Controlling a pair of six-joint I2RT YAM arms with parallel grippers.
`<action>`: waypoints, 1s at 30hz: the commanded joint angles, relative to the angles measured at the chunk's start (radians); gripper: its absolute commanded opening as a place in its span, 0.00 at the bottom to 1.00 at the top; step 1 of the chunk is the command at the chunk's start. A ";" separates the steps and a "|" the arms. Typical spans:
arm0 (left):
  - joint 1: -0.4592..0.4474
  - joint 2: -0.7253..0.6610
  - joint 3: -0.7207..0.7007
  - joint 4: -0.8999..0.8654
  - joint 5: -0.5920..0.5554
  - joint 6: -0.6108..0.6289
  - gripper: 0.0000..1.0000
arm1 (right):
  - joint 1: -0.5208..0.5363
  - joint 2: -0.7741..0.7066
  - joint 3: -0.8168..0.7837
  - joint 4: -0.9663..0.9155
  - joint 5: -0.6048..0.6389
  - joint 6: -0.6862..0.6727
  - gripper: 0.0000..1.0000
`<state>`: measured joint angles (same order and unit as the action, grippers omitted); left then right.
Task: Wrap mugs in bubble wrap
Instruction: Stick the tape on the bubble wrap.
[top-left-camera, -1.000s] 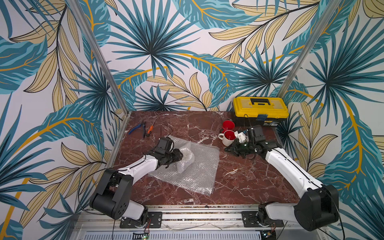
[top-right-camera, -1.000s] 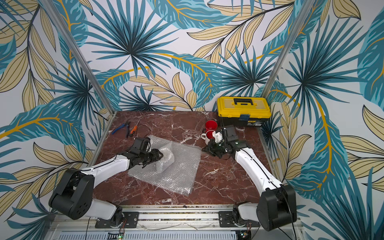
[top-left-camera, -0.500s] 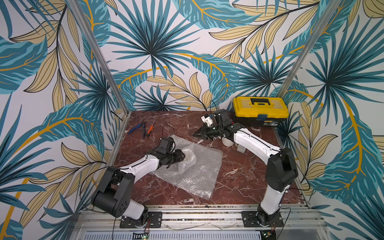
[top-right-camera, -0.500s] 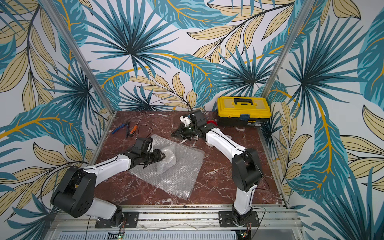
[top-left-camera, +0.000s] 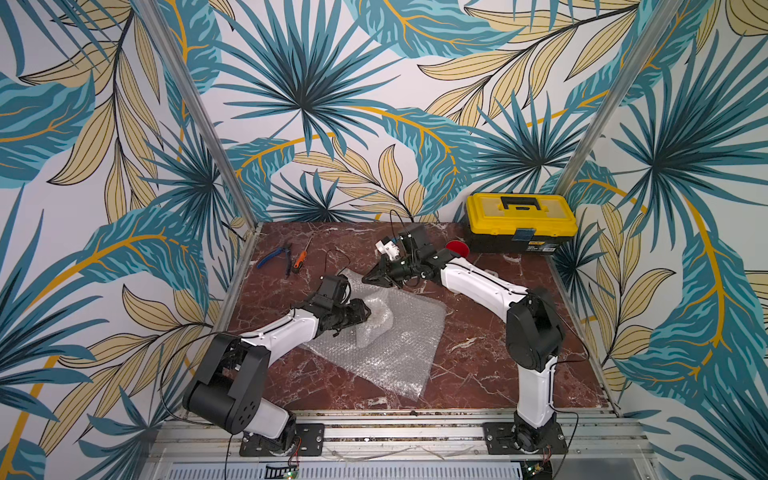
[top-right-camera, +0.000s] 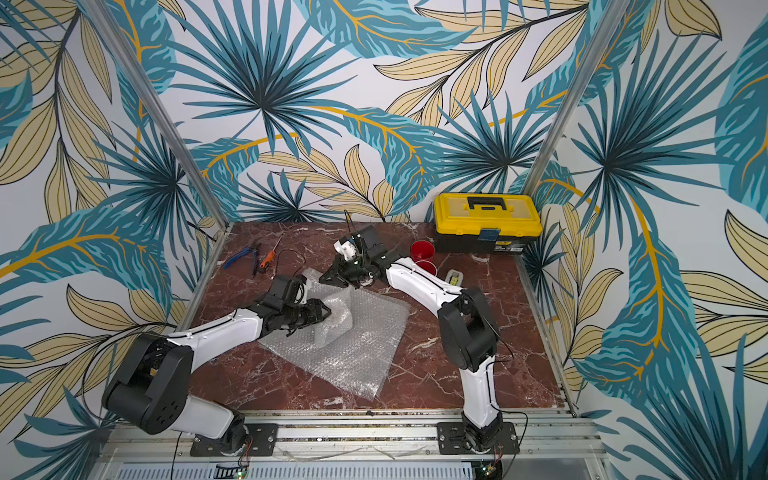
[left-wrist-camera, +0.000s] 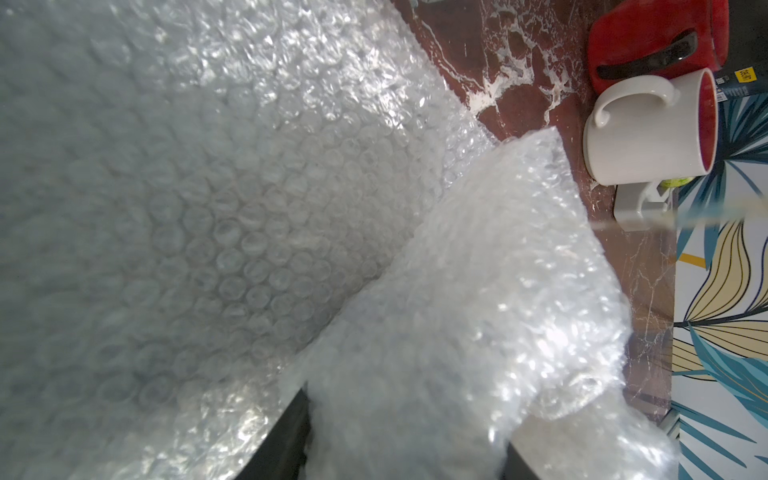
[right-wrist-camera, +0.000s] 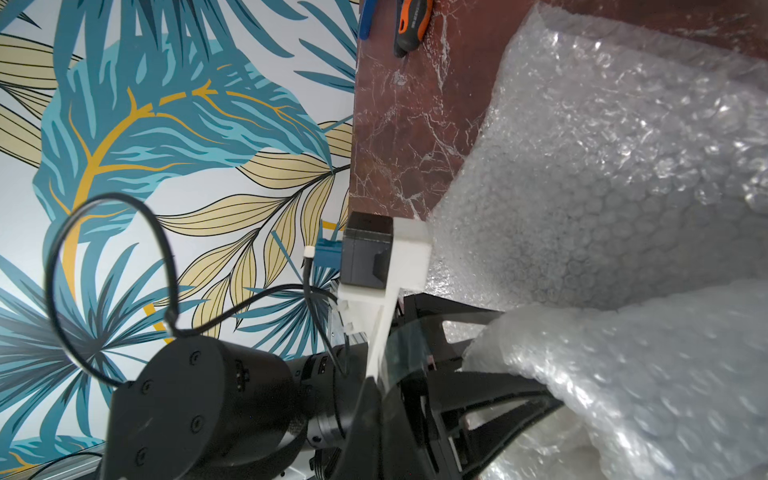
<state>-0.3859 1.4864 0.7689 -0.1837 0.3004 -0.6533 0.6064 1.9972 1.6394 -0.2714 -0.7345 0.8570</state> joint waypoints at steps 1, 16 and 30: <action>-0.013 0.016 0.017 -0.019 0.018 0.015 0.51 | 0.007 -0.036 -0.064 0.024 -0.012 0.010 0.00; -0.013 0.020 0.019 -0.020 0.018 0.014 0.51 | 0.041 -0.120 -0.221 0.094 -0.011 0.033 0.00; -0.013 0.022 0.018 -0.021 0.018 0.012 0.51 | 0.053 -0.144 -0.330 0.116 -0.002 0.059 0.00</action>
<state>-0.3874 1.4872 0.7692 -0.1825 0.3000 -0.6537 0.6506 1.8755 1.3384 -0.1680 -0.7341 0.9104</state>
